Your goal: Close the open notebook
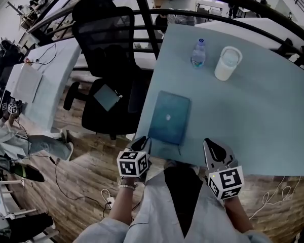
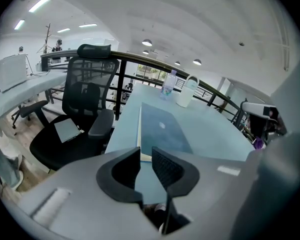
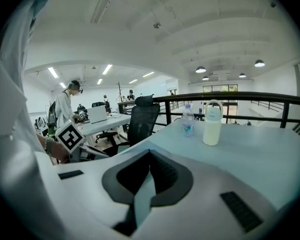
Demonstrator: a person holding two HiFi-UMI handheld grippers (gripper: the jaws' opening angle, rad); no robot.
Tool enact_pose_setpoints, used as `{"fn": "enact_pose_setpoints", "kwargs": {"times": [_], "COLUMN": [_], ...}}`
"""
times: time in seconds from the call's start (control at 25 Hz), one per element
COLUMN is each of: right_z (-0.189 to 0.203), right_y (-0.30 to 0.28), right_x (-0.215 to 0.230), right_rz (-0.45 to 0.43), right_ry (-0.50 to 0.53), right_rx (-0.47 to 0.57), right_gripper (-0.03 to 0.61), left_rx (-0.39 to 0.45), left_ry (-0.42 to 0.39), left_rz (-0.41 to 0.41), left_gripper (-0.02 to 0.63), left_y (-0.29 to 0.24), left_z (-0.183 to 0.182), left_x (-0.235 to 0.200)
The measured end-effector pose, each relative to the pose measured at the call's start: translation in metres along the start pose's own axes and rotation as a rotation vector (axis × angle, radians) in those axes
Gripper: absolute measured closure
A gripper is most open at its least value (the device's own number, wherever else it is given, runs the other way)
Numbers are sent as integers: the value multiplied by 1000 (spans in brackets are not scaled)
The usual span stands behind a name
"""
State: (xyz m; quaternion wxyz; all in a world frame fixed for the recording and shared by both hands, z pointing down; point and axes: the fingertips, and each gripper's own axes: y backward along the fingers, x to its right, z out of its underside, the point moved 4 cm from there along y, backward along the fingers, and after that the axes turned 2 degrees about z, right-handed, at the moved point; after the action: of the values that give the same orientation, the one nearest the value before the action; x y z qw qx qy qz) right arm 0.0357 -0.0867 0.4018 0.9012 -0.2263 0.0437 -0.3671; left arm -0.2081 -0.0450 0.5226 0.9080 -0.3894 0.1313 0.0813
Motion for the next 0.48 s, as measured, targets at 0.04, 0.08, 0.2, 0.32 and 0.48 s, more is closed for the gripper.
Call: {"fn": "enact_pose_setpoints", "kwargs": {"times": [0.04,0.08,0.2,0.32,0.48], "right_z": [-1,-3,-7,-11,-18], "right_y": [-1,-1,1,2,5], "right_x": [0,0,1,0,2], "right_rz": [-1,-3,-4,-5,-4], "right_ry": [0,0,3,6,6], "right_rx": [5,10,28,46,69], "right_gripper": [578,578,578,578,578], "left_rx": [13,30,89,134,205], "left_ry": [-5,-12,-44,-108,-178], "left_rz": [-2,-3,5,18,56], "left_gripper": [563,563,563,565,565], "left_y": [4,9,20,29,37], "left_z": [-3,-6,-22,-38,-69], "left_x": [1,3,14,28,51]}}
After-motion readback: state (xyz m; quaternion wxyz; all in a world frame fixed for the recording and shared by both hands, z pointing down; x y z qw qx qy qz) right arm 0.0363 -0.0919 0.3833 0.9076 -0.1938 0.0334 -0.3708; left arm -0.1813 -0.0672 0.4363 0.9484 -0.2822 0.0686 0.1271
